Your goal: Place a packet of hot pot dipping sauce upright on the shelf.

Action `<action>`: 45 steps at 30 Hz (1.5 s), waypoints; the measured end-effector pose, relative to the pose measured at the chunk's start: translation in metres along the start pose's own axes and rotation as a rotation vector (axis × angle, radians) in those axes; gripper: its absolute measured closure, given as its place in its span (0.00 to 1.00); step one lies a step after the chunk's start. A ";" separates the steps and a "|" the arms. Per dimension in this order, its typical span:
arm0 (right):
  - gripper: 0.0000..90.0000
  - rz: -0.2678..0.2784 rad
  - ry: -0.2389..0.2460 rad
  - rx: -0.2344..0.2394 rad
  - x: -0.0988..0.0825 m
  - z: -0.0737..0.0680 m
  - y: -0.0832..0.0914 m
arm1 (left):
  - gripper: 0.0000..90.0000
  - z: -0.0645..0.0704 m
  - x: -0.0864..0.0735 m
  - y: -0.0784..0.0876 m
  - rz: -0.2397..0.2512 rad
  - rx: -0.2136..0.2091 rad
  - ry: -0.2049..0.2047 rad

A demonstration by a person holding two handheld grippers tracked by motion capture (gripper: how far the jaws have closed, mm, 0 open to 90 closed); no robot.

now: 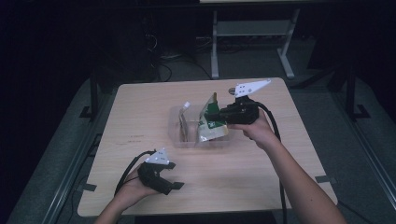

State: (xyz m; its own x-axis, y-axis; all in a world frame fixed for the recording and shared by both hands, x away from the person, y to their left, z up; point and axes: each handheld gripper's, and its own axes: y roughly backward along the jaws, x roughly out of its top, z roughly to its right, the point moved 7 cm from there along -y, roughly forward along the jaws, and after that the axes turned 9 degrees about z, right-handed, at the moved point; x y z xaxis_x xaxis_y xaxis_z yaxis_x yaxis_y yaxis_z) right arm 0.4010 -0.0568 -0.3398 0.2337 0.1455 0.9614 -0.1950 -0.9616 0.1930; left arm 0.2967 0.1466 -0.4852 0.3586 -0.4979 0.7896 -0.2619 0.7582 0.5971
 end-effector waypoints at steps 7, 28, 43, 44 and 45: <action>1.00 -0.001 -0.015 -0.037 0.002 0.022 -0.004 | 0.20 0.000 -0.001 0.000 0.001 -0.002 0.011; 1.00 -0.101 -0.067 -0.085 -0.031 0.048 -0.029 | 0.20 0.001 -0.002 -0.003 -0.007 -0.012 0.000; 0.98 -0.105 -0.045 -0.111 -0.029 0.046 -0.030 | 0.20 0.003 -0.002 -0.006 -0.013 -0.019 0.010; 0.98 -0.102 -0.045 -0.112 -0.028 0.046 -0.029 | 0.20 0.004 -0.002 -0.006 -0.013 -0.021 0.010; 0.98 -0.102 -0.045 -0.112 -0.028 0.046 -0.029 | 0.20 0.004 -0.002 -0.006 -0.013 -0.021 0.010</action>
State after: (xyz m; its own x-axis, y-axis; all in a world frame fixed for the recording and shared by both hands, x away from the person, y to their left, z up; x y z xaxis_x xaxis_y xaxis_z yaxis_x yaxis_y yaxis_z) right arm 0.4438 -0.0435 -0.3818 0.2996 0.2278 0.9265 -0.2728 -0.9101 0.3120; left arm 0.2942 0.1416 -0.4900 0.3710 -0.5035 0.7803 -0.2384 0.7605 0.6040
